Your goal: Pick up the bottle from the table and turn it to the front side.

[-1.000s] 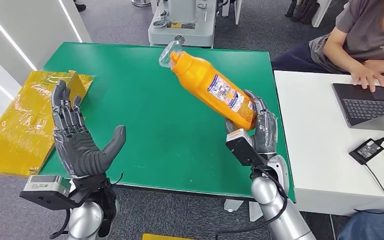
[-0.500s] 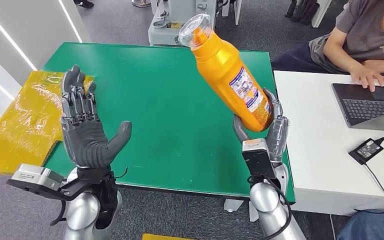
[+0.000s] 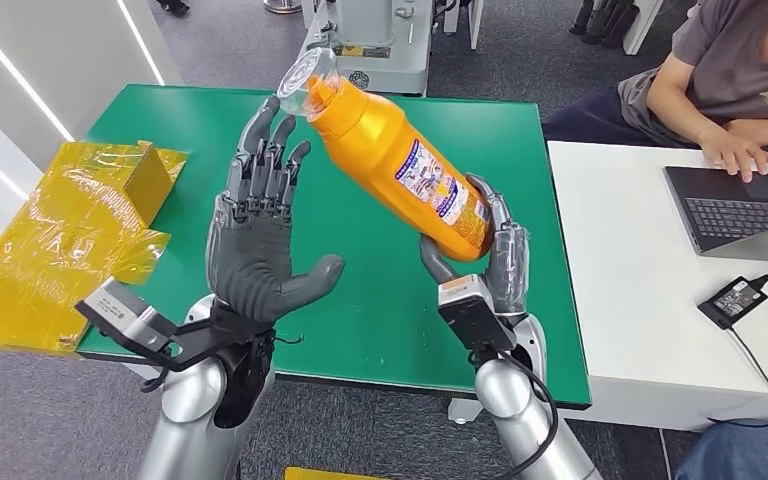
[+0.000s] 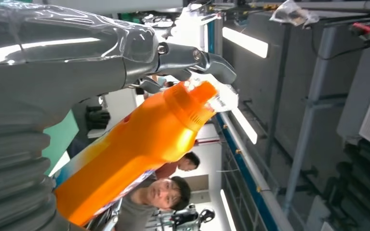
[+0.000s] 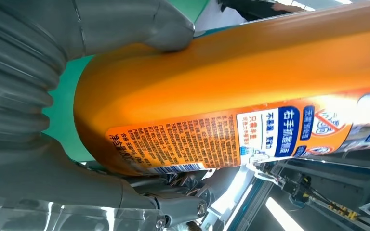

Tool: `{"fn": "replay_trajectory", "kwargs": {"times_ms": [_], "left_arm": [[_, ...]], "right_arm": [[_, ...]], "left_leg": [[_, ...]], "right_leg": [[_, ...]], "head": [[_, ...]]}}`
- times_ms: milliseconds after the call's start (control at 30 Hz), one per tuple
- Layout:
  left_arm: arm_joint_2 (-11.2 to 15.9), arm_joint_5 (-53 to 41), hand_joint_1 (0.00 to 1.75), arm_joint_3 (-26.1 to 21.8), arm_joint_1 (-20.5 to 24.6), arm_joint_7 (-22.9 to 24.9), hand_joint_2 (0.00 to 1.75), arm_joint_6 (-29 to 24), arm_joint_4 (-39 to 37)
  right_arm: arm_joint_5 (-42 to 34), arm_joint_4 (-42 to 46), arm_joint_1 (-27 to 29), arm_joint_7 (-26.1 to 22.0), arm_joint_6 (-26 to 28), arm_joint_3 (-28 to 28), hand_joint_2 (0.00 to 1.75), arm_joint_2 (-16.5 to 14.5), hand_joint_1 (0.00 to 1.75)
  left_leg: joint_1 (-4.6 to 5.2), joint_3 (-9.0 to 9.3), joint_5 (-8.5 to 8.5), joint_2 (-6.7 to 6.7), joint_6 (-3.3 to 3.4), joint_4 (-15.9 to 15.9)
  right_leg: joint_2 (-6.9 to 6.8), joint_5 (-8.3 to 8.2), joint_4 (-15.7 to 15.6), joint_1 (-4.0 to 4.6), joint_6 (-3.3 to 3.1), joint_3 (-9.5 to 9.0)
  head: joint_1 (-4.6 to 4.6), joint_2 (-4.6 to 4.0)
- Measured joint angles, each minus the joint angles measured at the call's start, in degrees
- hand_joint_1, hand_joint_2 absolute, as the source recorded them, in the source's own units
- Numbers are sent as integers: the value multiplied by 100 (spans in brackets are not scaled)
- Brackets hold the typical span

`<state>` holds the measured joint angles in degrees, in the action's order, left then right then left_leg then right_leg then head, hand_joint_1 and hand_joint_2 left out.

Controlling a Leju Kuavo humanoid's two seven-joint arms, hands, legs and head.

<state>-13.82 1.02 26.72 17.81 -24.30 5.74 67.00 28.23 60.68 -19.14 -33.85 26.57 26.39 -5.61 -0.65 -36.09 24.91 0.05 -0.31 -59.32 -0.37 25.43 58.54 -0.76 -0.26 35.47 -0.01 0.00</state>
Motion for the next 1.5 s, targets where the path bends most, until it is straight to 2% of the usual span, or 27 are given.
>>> {"fn": "replay_trajectory", "kwargs": {"times_ms": [500, 833, 1100, 1300, 1500], "left_arm": [[-8, 283, 0, 159, 438, 57, 175, -62, -577], [-8, 357, 0, 145, 510, 28, 175, -196, -694], [-4, 466, 0, 37, 432, 9, 175, -570, -741], [13, 644, 0, -209, 331, -132, 175, -845, -846], [31, 710, 0, -449, 325, -197, 175, -991, -923]], "right_arm": [[-271, -520, -457, -307, -51, 126, 175, -278, 175], [-399, -837, -619, -390, -46, 181, 175, -392, 175], [-611, -890, -674, -595, 547, 255, 175, -458, 175], [-898, -552, -520, -615, 1148, 245, 175, -462, 175], [-953, -178, -303, -615, 1249, 227, 175, -445, 175]], "left_leg": [[0, -1, 0, -1, 0, 0], [0, -2, 0, -1, 0, 0], [0, -1, 0, 0, 0, 0], [0, -1, 0, 1, 0, 0], [0, -1, 0, 1, 0, 0]], "right_leg": [[-1, -1, 2, 0, -1, 0], [-1, -1, 2, 0, -1, 0], [0, 0, 2, 0, -1, 1], [1, 0, 1, 0, -1, 1], [1, 0, 0, 0, -1, 2]], "head": [[0, 0], [0, 0], [0, 0], [0, 0], [0, 0]]}}
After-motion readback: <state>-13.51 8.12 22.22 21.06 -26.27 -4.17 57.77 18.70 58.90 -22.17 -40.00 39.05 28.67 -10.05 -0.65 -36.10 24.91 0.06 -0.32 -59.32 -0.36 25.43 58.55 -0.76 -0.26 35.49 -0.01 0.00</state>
